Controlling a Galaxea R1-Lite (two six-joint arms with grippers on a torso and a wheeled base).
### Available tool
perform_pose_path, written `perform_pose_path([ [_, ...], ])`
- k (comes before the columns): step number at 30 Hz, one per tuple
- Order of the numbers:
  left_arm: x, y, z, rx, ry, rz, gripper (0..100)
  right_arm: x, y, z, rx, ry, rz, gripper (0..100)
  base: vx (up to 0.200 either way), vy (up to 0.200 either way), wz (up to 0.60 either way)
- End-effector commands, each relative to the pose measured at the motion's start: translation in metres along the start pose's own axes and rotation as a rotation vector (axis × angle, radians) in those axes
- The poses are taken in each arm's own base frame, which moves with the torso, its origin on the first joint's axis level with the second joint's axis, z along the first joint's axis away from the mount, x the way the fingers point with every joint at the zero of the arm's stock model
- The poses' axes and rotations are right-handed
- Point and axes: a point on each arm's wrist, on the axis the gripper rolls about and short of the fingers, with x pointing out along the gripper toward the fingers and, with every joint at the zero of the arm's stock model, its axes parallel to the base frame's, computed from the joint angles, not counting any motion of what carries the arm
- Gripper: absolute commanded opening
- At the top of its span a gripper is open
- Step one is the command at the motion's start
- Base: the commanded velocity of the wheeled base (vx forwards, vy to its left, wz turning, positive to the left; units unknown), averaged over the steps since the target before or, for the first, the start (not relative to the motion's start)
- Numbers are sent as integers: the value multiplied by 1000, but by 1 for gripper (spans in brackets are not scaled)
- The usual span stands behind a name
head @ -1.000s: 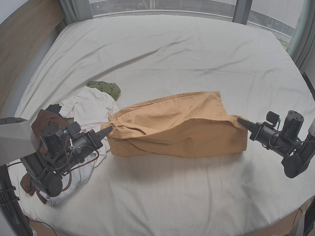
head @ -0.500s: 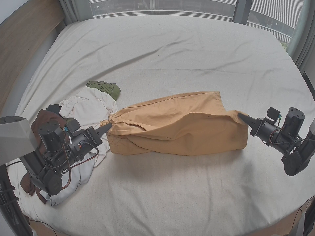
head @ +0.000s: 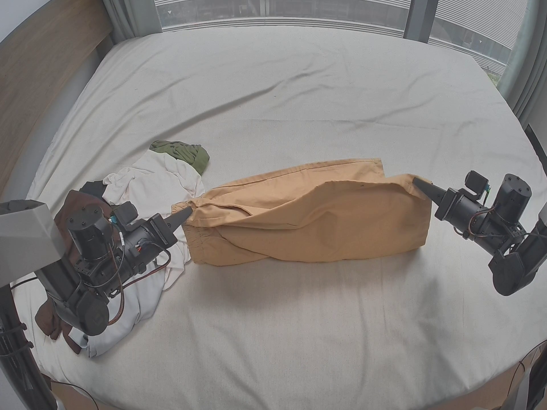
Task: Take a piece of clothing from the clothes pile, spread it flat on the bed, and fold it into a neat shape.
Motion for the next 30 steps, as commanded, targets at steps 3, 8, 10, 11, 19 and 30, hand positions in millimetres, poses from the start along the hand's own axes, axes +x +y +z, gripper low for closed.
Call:
perform_pose_path([
  [3, 2, -2, 1, -17, -12, -3, 0, 9, 1, 13, -21, -34, 17, 0, 0, 0, 0],
  [8, 2, -2, 1, -25, -11, -1, 0, 15, 1, 21, -19, -30, 15, 0, 0, 0, 0],
  [10, 2, -2, 1, -25, -13, -2, 0, 18, 3, 26, -21, -33, 19, 0, 0, 0, 0],
  [11, 2, -2, 1, -25, -11, -1, 0, 19, 2, 27, -21, -32, 19, 0, 0, 0, 0],
  [19, 4, -1, 2, -26, -15, -2, 0, 27, 3, 36, -21, -32, 22, 0, 0, 0, 0],
  [30, 12, 5, 1, -27, -45, 33, 0, 35, 5, 51, -22, -31, 22, 0, 0, 0, 0],
])
